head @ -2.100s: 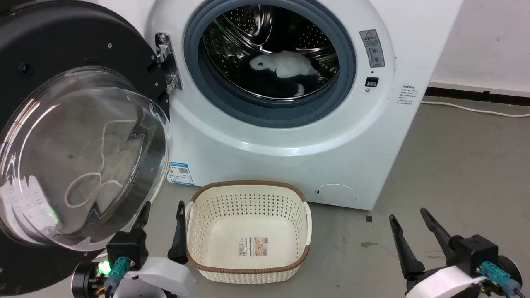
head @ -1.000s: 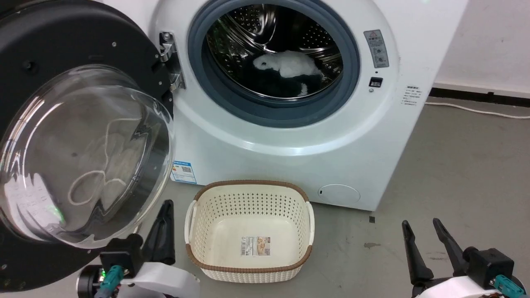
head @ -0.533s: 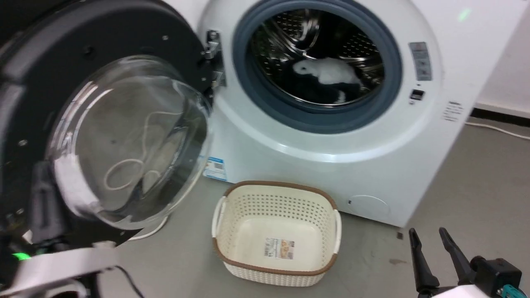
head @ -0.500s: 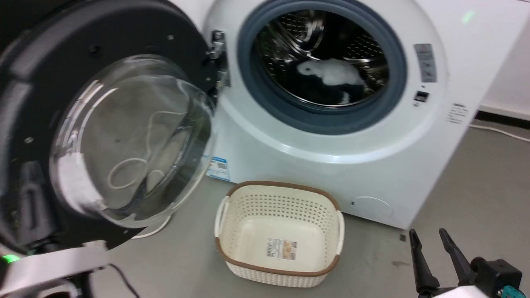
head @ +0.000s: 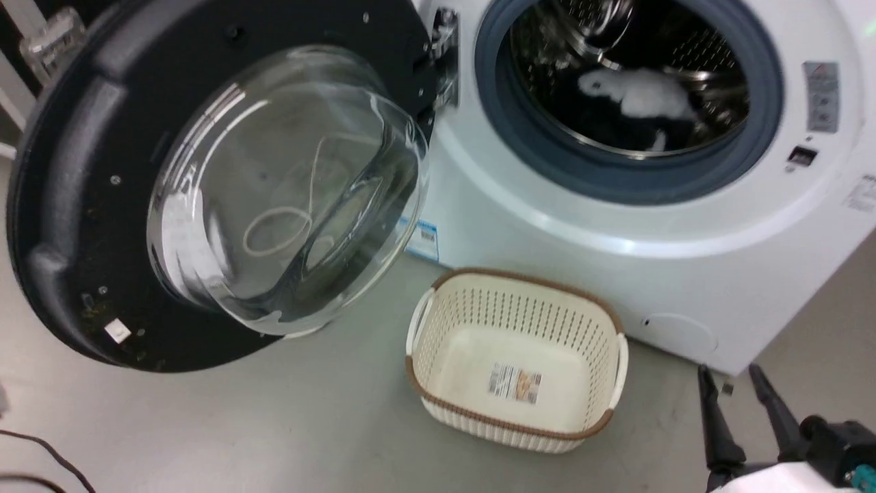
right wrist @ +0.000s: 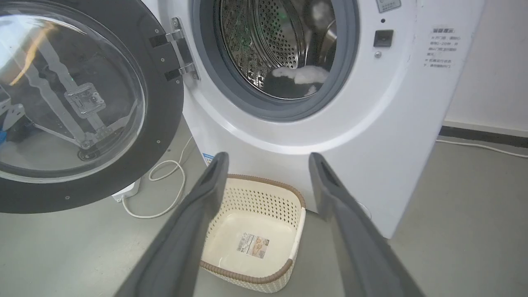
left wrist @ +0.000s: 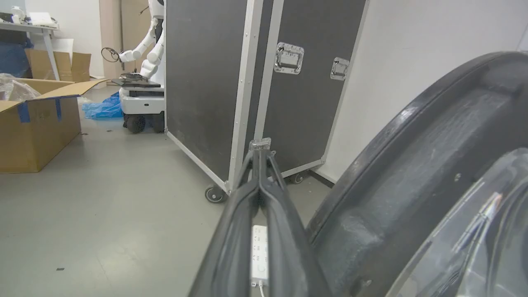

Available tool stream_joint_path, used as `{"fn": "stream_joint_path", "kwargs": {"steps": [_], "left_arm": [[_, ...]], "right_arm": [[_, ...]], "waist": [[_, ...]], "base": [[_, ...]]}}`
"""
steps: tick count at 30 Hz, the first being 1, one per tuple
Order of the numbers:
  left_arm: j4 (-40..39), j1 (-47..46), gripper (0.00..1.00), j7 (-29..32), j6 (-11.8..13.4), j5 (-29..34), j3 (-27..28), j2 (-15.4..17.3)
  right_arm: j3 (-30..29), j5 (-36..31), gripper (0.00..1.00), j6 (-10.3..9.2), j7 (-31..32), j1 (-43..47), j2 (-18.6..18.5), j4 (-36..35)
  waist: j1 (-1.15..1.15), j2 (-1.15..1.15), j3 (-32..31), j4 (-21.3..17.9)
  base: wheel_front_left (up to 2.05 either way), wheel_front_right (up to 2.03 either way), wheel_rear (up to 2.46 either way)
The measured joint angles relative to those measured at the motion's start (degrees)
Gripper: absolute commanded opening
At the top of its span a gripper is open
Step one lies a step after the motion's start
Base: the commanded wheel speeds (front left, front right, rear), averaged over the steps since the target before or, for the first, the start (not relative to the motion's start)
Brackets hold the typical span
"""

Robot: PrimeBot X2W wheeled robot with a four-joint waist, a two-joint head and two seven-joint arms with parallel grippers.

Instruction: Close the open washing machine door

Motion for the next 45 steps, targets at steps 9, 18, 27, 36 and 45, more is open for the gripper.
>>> {"fn": "stream_joint_path", "kwargs": {"steps": [9,18,27,36,45], "left_arm": [[13.0,-10.3,0.0,9.1,-2.7,-6.9,-3.6,8.3],[15.7,-12.8,0.0,25.2,-3.5,-24.4,-11.8,13.5],[13.4,-9.4,0.0,45.5,-3.8,-43.6,-15.3,14.4],[1.4,-5.2,0.0,54.6,-3.1,-51.6,-20.0,10.3],[-13.4,-0.8,0.0,57.9,-3.8,-51.1,-32.2,3.4]], "right_arm": [[-3.4,-3.1,1.0,0.0,3.3,-2.0,0.0,-5.5],[-4.3,-3.0,1.0,0.0,3.9,-2.1,0.0,-7.1],[-4.6,0.1,1.0,0.0,1.2,-2.1,0.0,-4.0],[-6.2,3.5,1.0,0.0,-2.5,-2.0,0.0,2.6],[-7.0,4.2,1.0,0.0,-4.2,-1.9,0.0,6.5]], "waist": [[0.01,0.0,8.3,1.0],[0.01,0.0,11.6,2.5],[0.0,0.0,9.1,5.4],[-0.01,0.0,4.2,8.4],[-0.01,0.0,1.4,6.6]], "base": [[0.0,0.0,0.0],[0.0,0.0,0.0],[0.0,0.0,0.0],[0.0,0.0,0.0],[0.0,0.0,0.0]]}}
